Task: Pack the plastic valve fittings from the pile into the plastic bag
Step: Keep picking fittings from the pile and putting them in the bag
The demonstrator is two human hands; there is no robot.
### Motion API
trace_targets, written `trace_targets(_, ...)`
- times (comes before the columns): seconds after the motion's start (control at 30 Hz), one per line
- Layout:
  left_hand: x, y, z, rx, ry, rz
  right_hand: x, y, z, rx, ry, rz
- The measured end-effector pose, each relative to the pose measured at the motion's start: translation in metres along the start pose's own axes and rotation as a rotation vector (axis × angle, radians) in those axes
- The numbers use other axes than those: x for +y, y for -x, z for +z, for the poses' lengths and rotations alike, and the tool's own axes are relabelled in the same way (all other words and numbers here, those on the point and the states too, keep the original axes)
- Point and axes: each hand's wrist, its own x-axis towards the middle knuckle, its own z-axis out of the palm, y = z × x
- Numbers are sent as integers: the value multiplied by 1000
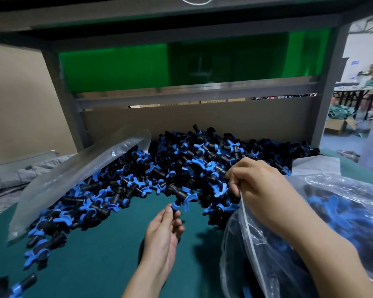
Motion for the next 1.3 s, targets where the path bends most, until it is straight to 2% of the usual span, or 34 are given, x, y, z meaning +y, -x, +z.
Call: trace_targets(1.3,-2,-6,-5,-21,29,-50,1,1,1,-1,-9,-10)
